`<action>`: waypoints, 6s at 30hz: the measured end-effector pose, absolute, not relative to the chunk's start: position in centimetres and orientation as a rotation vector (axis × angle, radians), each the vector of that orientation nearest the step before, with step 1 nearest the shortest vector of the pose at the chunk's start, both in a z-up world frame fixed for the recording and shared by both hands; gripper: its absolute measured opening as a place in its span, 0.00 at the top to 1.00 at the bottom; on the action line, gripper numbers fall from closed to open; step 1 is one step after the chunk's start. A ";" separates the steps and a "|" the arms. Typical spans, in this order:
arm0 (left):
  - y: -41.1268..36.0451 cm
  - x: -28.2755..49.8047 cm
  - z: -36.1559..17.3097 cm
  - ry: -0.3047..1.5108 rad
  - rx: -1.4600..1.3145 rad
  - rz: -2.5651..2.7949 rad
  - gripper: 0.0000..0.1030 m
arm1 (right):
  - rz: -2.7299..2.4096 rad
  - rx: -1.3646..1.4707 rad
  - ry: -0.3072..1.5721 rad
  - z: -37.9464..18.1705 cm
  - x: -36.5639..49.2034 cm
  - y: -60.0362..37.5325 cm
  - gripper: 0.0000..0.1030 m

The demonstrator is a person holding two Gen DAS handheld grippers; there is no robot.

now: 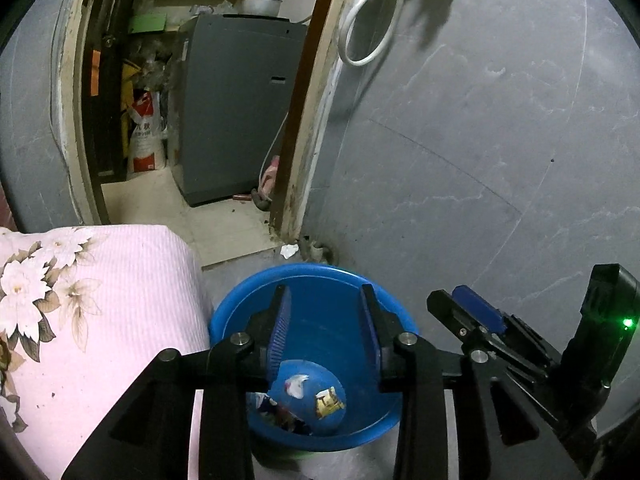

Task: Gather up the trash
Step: 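Carry both scraps over the blue bucket and open both tools, then withdraw both tools from the bucket back over the table, then grasp the brown cork piece with the right tool while the left tool grasps the nut shell, then carry both pieces over the blue bucket and open both tools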

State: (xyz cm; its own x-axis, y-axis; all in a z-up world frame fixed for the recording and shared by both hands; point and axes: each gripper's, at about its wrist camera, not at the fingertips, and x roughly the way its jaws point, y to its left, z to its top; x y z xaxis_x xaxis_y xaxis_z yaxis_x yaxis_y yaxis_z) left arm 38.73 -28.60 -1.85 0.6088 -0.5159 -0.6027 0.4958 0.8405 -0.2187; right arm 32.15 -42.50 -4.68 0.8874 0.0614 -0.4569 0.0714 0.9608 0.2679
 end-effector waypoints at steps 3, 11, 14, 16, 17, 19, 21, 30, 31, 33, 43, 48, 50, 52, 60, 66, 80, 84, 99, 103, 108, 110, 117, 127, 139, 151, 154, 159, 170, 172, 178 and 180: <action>-28.7 38.5 -1.9 0.699 -0.019 -0.584 0.71 | -0.007 0.285 0.476 -4.5 32.2 -42.5 0.48; -28.4 38.3 -1.2 0.681 -0.020 -0.587 0.71 | -0.009 0.282 0.451 -3.6 31.4 -42.4 0.48; -28.0 38.1 -0.5 0.668 -0.025 -0.588 0.71 | -0.010 0.279 0.442 -3.0 31.0 -42.2 0.47; -27.8 37.6 0.0 0.657 -0.028 -0.586 0.71 | -0.011 0.277 0.433 -2.5 30.7 -42.0 0.47; -27.5 37.4 0.4 0.650 -0.031 -0.585 0.71 | -0.011 0.275 0.430 -2.2 30.7 -41.8 0.47; -26.9 36.9 1.1 0.637 -0.035 -0.581 0.71 | -0.009 0.271 0.420 -1.6 30.4 -41.6 0.47; -26.1 36.2 1.8 0.619 -0.039 -0.576 0.71 | -0.005 0.267 0.407 -0.9 30.0 -41.2 0.47; -21.5 33.3 5.6 0.522 -0.074 -0.525 0.71 | 0.026 0.231 0.331 3.1 27.9 -37.7 0.38; -21.0 33.0 6.0 0.512 -0.078 -0.518 0.70 | 0.029 0.227 0.321 3.6 27.7 -37.2 0.35; -19.9 32.3 6.7 0.489 -0.086 -0.503 0.64 | 0.033 0.219 0.302 4.5 27.2 -36.2 0.29; -12.6 28.5 9.0 0.373 -0.111 -0.393 0.30 | 0.059 0.194 0.245 7.1 25.7 -31.3 0.01; -9.0 26.4 9.1 0.310 -0.144 -0.315 0.05 | 0.086 0.191 0.211 7.6 25.0 -28.8 0.00; -7.4 25.9 9.2 0.298 -0.163 -0.285 0.05 | 0.097 0.187 0.196 7.8 24.9 -27.6 0.00; -5.9 25.4 9.2 0.294 -0.170 -0.253 0.05 | 0.113 0.181 0.182 8.0 24.6 -26.4 0.00; -0.5 22.7 8.8 0.251 -0.168 -0.139 0.04 | 0.186 0.155 0.124 8.5 23.7 -21.6 0.00; 2.5 21.2 8.1 0.236 -0.149 -0.073 0.04 | 0.253 0.135 0.128 8.0 23.9 -17.9 0.00; 7.2 21.6 3.8 0.280 -0.152 0.036 0.04 | 0.377 0.045 0.198 4.2 26.3 -11.4 0.00; 8.2 22.3 2.3 0.317 -0.152 0.065 0.04 | 0.398 0.023 0.258 2.6 27.7 -10.2 0.00; 11.9 26.4 -2.3 0.526 -0.247 0.124 0.05 | 0.473 -0.067 0.606 -3.0 33.8 -5.5 0.08; 12.1 27.0 -2.8 0.558 -0.256 0.126 0.05 | 0.530 -0.109 0.718 -4.8 35.1 -3.6 0.19; 12.3 27.7 -3.5 0.608 -0.276 0.098 0.13 | 0.567 -0.161 0.810 -6.7 36.1 -1.7 0.34; 12.4 28.0 -3.7 0.632 -0.282 0.087 0.20 | 0.578 -0.167 0.836 -7.3 36.5 -1.2 0.39; 11.8 29.1 -4.6 0.715 -0.297 0.035 0.34 | 0.620 -0.142 0.882 -8.1 37.2 -1.0 0.66; 8.8 31.2 -5.1 0.795 -0.256 -0.091 0.42 | 0.575 -0.092 0.847 -7.1 37.2 -4.0 0.66; 6.3 34.4 -6.2 0.901 -0.165 -0.104 0.75 | 0.527 -0.035 0.826 -6.2 36.8 -8.0 0.70; 6.9 33.4 -6.2 0.885 -0.187 -0.080 0.76 | 0.571 -0.044 0.881 -7.4 37.9 -6.1 0.58; 7.1 33.1 -6.1 0.882 -0.197 -0.078 0.76 | 0.578 -0.052 0.893 -7.9 37.9 -5.4 0.57; 6.9 32.0 -5.1 0.816 -0.229 -0.097 0.76 | 0.564 -0.058 0.887 -8.0 37.8 -5.6 0.62; 3.3 29.9 1.1 0.519 -0.255 -0.199 0.76 | 0.513 0.035 0.531 -0.7 33.5 -11.2 0.62; 2.1 29.6 2.5 0.461 -0.250 -0.226 0.76 | 0.481 0.043 0.434 1.2 32.4 -12.7 0.62; -2.5 28.8 6.5 0.306 -0.208 -0.304 0.76 | 0.389 0.071 0.216 5.6 29.1 -17.2 0.62; -4.0 28.6 7.6 0.271 -0.195 -0.327 0.76 | 0.358 0.074 0.162 6.7 28.2 -18.6 0.62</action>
State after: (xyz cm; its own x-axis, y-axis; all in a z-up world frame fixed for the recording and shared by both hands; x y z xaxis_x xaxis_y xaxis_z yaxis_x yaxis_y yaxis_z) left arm 28.63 -3.96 7.56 0.9113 -0.3414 -0.2301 0.2893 0.9287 -0.2320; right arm 28.22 -18.56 6.67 0.9238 0.3546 -0.1446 -0.3428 0.9340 0.1003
